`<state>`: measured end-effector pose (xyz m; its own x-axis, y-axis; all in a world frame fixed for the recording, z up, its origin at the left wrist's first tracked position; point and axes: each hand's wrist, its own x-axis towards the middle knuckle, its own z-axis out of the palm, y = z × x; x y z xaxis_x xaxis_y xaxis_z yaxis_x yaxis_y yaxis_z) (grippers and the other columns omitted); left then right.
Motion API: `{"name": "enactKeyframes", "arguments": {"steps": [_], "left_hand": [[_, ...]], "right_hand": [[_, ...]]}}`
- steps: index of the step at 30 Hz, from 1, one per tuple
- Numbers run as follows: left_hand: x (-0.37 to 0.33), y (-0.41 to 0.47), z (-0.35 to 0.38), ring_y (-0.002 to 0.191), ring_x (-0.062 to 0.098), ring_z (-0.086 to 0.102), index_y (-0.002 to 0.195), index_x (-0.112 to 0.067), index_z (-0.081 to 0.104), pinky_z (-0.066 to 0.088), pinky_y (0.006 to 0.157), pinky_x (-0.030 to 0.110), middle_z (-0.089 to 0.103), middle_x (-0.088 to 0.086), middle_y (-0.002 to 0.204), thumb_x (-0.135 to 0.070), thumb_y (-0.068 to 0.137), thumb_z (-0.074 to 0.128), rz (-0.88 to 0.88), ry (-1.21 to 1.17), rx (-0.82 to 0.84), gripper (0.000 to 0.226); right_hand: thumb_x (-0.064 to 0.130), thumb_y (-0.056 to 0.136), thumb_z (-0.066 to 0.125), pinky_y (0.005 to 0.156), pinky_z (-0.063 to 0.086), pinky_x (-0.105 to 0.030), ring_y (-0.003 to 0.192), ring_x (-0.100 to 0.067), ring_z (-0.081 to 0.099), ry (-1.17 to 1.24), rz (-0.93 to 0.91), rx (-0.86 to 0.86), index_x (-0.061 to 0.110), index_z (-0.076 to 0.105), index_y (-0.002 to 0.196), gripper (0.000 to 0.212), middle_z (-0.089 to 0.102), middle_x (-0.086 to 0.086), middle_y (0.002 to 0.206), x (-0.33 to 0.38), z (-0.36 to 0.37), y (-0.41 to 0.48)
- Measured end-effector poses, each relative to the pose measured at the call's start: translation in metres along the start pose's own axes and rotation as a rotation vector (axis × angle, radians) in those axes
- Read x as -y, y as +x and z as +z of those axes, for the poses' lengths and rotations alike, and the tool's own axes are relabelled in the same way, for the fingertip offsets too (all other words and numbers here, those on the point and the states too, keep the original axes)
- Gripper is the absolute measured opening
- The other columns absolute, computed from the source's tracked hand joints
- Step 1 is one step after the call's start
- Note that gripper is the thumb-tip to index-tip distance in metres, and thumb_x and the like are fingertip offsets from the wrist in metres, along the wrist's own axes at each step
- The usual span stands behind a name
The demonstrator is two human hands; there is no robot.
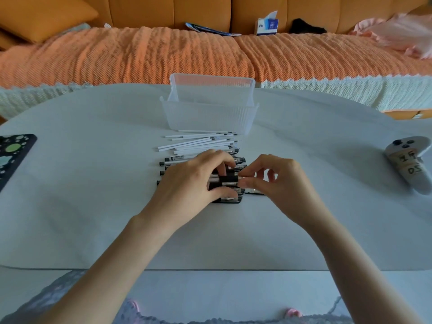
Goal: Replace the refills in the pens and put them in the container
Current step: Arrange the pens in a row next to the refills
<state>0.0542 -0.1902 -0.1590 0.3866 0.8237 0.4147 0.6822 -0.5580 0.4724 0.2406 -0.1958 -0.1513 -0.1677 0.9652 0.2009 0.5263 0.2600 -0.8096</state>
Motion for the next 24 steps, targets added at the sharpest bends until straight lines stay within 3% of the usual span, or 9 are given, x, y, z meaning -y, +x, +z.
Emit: {"name": "enactKeyframes", "arguments": {"steps": [3, 8, 12, 17, 24], "left_hand": [[-0.0005, 0.0008, -0.0006, 0.071, 0.006, 0.052, 0.09, -0.035, 0.049, 0.04, 0.056, 0.018, 0.055, -0.022, 0.086, -0.04, 0.072, 0.075, 0.002, 0.031, -0.022, 0.032], [0.0028, 0.0006, -0.0028, 0.074, 0.004, 0.057, 0.09, -0.034, 0.059, 0.045, 0.061, 0.019, 0.055, -0.027, 0.075, -0.05, 0.078, 0.063, -0.037, -0.021, 0.003, 0.02], [0.003, 0.0004, -0.0023, 0.069, 0.006, 0.055, 0.093, -0.036, 0.051, 0.039, 0.059, 0.011, 0.058, -0.023, 0.088, -0.044, 0.072, 0.072, -0.016, 0.032, -0.005, 0.03], [0.0056, -0.0001, -0.0028, 0.074, 0.002, 0.058, 0.092, -0.035, 0.059, 0.048, 0.065, 0.023, 0.061, -0.021, 0.075, -0.044, 0.081, 0.065, -0.067, -0.036, 0.02, 0.016], [0.0054, 0.0003, -0.0014, 0.07, 0.007, 0.056, 0.091, -0.035, 0.052, 0.049, 0.063, 0.027, 0.058, -0.023, 0.083, -0.038, 0.076, 0.073, -0.033, 0.019, 0.009, 0.026]], "right_hand": [[0.018, 0.071, 0.078, 0.056, 0.033, -0.012, 0.059, 0.0, 0.047, 0.024, 0.011, 0.007, 0.026, 0.068, 0.07, 0.013, 0.058, 0.019, 0.061, 0.0001, -0.0014, 0.0], [0.021, 0.072, 0.078, 0.056, 0.035, -0.012, 0.059, 0.001, 0.047, 0.015, 0.018, 0.003, 0.024, 0.07, 0.074, 0.009, 0.057, 0.024, 0.063, -0.0003, -0.0018, 0.0005], [0.019, 0.072, 0.078, 0.055, 0.035, -0.014, 0.059, 0.0, 0.046, 0.022, 0.027, 0.012, 0.023, 0.069, 0.074, 0.01, 0.056, 0.024, 0.06, -0.0017, -0.0008, 0.0014], [0.02, 0.072, 0.079, 0.055, 0.035, -0.014, 0.057, -0.001, 0.046, 0.028, 0.028, 0.006, 0.022, 0.07, 0.076, 0.01, 0.056, 0.024, 0.06, -0.0025, -0.0012, 0.002], [0.018, 0.072, 0.078, 0.055, 0.035, -0.013, 0.057, -0.002, 0.045, 0.036, 0.033, 0.022, 0.022, 0.069, 0.075, 0.01, 0.055, 0.024, 0.059, -0.0034, -0.0003, 0.002]]}}
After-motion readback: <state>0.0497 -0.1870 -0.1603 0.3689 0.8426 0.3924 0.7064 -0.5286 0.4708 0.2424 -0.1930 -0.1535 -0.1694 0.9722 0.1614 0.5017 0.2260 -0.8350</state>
